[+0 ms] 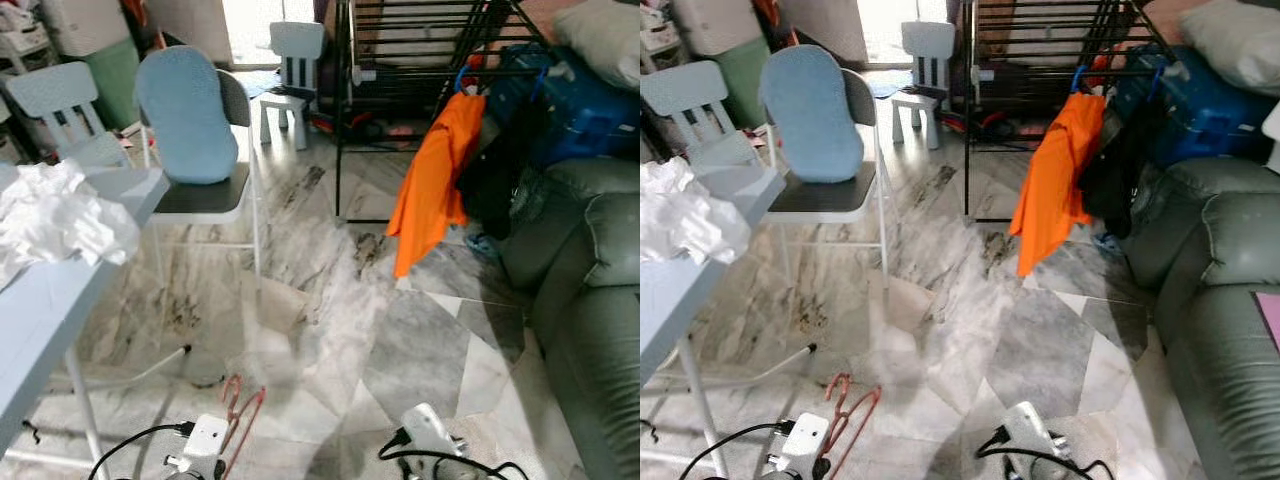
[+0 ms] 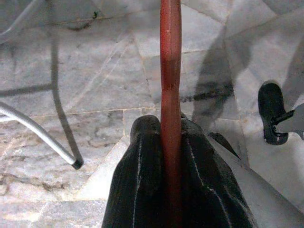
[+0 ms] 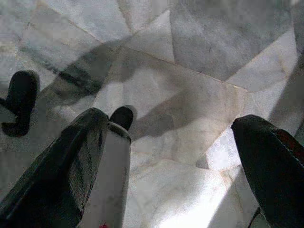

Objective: Hang hanger

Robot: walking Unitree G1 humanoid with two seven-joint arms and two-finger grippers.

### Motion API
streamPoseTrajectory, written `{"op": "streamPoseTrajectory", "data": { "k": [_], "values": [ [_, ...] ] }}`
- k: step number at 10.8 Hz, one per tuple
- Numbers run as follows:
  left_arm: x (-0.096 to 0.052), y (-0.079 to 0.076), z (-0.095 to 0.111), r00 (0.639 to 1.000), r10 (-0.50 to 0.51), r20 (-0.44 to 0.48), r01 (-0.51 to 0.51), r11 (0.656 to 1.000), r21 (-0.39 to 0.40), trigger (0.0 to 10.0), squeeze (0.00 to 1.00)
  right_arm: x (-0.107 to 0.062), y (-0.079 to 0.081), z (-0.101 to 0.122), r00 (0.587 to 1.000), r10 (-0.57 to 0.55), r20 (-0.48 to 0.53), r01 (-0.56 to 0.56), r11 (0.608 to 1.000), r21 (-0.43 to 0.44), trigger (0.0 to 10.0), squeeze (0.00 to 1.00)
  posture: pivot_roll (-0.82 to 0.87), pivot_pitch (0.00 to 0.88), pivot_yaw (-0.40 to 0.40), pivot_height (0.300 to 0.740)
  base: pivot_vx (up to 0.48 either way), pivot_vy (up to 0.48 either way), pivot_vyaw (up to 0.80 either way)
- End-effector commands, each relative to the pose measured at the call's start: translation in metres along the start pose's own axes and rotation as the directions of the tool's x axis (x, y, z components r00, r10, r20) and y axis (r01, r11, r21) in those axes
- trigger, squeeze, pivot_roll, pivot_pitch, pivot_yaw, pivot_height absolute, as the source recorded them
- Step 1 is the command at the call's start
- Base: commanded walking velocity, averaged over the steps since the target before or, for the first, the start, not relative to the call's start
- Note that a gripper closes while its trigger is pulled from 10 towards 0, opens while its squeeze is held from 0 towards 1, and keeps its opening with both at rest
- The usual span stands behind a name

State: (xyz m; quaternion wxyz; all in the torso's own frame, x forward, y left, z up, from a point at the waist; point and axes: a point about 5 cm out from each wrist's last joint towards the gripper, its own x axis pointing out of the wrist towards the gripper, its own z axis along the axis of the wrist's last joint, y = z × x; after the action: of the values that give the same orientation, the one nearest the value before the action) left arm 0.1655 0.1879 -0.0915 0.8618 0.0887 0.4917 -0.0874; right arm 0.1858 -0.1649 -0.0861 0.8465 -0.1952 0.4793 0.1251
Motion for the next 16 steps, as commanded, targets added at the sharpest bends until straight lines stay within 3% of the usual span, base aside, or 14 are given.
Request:
{"op": "streamPoseTrajectory", "data": {
  "k": [1,12,16],
  "values": [
    [-0.0002,0.0052,0.004,1.0,0.014,0.015,-0.014,1.0,-0.002,10.0,0.0,0.0003,-0.0037,0.004,1.0,-0.004,0.007,0.004,1.0,-0.003,10.0,0.0,-0.12,0.0,0.028,0.74,0.0,0.0,0.0],
    [-0.0003,0.0047,0.0031,1.0,0.008,0.006,-0.008,1.0,0.011,10.0,0.0,0.0,-0.0082,0.0027,1.0,-0.01,-0.001,0.01,1.0,-0.004,10.0,0.0,-0.13,0.0,0.038,0.74,-0.278,0.0,0.0],
    [-0.0003,0.0068,0.0059,1.0,0.018,0.025,-0.018,1.0,-0.001,10.0,0.0,0.0001,-0.0076,0.0034,1.0,-0.011,-0.001,0.011,1.0,0.005,10.0,0.0,-0.14,0.0,0.051,0.74,0.0,0.0,0.0]
  ]
}}
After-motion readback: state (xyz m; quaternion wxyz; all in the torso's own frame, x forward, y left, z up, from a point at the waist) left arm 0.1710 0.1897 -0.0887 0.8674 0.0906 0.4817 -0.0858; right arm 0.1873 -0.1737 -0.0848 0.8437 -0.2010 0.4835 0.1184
